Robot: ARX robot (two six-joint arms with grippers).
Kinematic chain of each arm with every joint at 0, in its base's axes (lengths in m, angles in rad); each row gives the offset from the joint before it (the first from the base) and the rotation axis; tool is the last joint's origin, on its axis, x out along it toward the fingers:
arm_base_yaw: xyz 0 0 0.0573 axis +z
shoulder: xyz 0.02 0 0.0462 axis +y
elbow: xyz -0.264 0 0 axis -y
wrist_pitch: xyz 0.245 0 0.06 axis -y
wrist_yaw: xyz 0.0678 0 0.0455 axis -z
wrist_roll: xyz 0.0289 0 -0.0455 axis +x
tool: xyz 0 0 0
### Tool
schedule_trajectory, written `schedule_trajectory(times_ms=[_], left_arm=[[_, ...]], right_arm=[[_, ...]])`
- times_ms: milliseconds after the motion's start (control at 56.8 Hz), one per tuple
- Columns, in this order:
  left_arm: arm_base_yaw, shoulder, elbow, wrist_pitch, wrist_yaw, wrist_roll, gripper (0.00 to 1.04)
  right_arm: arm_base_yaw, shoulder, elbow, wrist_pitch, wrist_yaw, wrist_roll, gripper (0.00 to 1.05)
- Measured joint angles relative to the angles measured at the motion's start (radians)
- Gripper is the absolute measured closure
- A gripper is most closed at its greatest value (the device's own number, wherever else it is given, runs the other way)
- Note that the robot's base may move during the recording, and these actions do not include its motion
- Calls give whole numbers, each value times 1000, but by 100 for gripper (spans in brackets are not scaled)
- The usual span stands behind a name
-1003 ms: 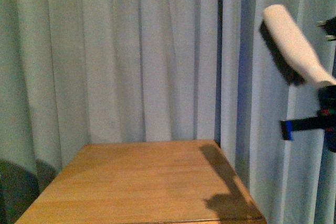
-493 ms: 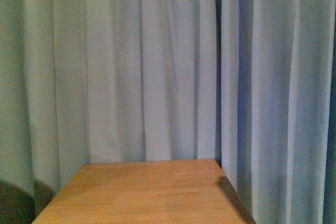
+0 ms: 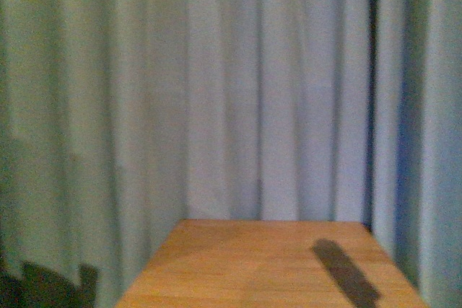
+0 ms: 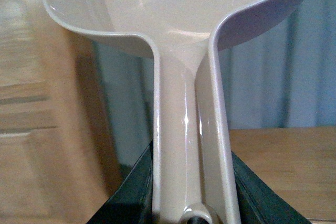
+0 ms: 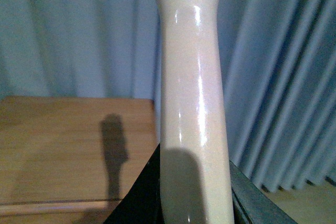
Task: Clean up trash
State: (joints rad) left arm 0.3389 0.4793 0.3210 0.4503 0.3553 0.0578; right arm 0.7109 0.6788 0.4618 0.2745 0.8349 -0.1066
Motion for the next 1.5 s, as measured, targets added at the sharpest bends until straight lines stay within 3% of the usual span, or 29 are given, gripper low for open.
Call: schedule_trajectory(times_ms=[1495], left_arm=[[5,-4,-4,-1,-18,-1,78]], right_arm=[[5,10,-3,-1,-14,-2,85]])
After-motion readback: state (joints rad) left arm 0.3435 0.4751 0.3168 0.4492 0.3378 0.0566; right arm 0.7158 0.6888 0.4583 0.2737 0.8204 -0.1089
